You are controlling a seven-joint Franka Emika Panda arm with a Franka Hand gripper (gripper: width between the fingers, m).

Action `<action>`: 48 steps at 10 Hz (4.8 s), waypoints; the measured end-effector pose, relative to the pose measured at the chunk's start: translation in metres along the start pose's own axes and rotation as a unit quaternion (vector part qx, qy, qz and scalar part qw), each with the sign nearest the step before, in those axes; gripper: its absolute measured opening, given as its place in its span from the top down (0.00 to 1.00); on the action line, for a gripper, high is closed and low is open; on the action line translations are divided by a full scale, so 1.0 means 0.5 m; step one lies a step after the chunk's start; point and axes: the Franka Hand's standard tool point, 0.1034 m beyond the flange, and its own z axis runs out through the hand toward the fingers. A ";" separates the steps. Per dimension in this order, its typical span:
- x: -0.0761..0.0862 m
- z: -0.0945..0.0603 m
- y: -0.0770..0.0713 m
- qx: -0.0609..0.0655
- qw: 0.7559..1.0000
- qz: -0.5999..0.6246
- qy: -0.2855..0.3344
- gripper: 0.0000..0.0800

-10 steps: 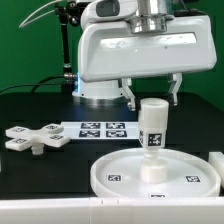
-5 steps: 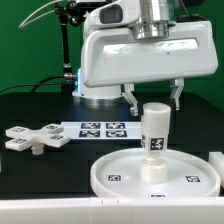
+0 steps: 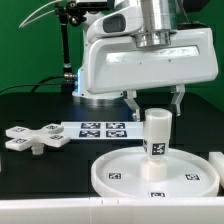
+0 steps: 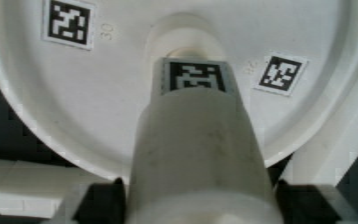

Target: Assemble round table

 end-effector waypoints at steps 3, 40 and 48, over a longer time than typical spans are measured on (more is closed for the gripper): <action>0.004 0.004 0.001 -0.003 1.000 -0.001 0.008 0.49; 0.031 0.015 0.023 0.067 0.968 -0.019 -0.243 0.19; 0.032 0.030 0.022 0.067 0.969 -0.023 -0.239 0.49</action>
Offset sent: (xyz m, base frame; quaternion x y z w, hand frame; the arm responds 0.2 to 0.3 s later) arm -0.0024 0.0017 -0.0078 0.0023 0.0117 -0.0042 0.9999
